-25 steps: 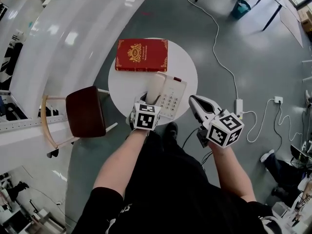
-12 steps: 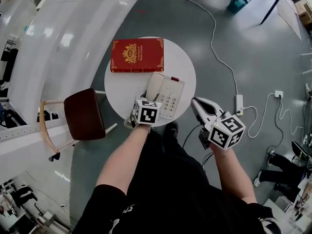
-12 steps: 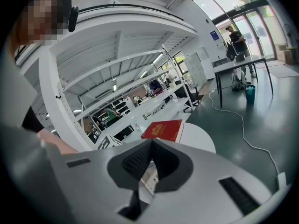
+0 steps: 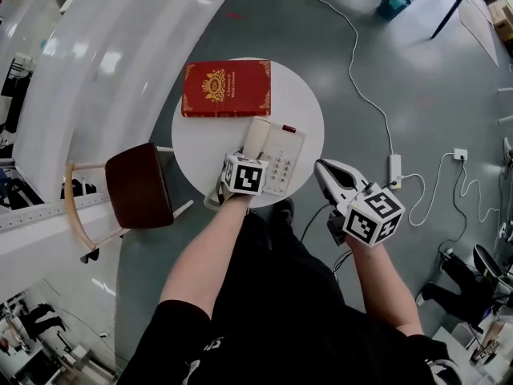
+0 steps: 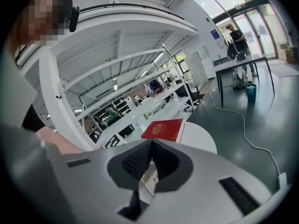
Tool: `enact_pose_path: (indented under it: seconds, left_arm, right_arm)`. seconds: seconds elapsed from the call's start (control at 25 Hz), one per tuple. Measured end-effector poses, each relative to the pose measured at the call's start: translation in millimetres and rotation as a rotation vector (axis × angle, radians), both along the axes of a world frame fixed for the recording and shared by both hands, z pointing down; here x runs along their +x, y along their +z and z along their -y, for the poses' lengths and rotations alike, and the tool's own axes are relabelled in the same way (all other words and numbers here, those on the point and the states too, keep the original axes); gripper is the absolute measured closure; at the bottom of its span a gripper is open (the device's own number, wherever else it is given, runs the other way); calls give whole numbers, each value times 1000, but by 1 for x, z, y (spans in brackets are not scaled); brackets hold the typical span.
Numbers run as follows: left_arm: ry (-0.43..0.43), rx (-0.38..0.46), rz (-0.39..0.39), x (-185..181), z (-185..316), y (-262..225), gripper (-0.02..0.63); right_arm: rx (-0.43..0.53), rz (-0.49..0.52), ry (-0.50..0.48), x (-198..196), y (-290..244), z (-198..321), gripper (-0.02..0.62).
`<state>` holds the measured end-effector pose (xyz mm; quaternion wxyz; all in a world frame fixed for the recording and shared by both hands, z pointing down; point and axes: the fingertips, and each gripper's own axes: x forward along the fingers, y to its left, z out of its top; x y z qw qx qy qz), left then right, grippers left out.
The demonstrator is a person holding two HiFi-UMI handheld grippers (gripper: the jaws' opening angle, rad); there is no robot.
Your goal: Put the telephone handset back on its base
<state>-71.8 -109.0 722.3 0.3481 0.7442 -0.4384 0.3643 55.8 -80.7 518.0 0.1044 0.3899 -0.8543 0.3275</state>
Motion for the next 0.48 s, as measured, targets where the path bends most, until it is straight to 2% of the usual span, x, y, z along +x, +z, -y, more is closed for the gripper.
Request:
enact_pose_path:
  seconds: [0.48]
  left_arm:
    - [0, -71, 28, 2, 1, 6, 400]
  right_arm:
    - [-11, 14, -10, 1, 3, -3, 589]
